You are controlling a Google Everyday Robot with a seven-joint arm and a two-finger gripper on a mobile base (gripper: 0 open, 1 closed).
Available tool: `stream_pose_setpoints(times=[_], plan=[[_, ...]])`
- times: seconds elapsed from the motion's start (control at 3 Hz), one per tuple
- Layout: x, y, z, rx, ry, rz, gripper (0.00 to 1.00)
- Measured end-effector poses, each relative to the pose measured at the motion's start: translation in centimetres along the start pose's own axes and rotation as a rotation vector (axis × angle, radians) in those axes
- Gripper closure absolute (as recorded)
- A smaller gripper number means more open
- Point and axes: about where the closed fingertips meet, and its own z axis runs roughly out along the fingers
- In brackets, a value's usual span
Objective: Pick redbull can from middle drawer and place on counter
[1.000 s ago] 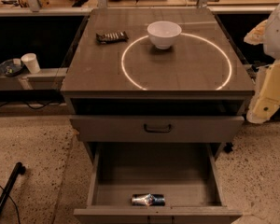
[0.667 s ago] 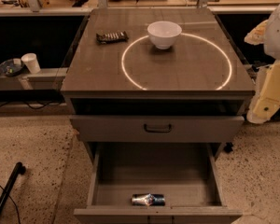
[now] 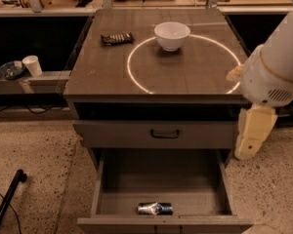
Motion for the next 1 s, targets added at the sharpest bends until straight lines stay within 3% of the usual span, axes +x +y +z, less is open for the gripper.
stream_pose_setpoints(times=[0.33,0.67,1.0], plan=[[-0.7,2.7,5.7,0.011,-0.009,-0.098,0.00],[-0.1,5.2,8.4,0.040,0.044,-0.186,0.00],[0.0,5.7,8.8,0.032,0.048,-0.186,0.00]])
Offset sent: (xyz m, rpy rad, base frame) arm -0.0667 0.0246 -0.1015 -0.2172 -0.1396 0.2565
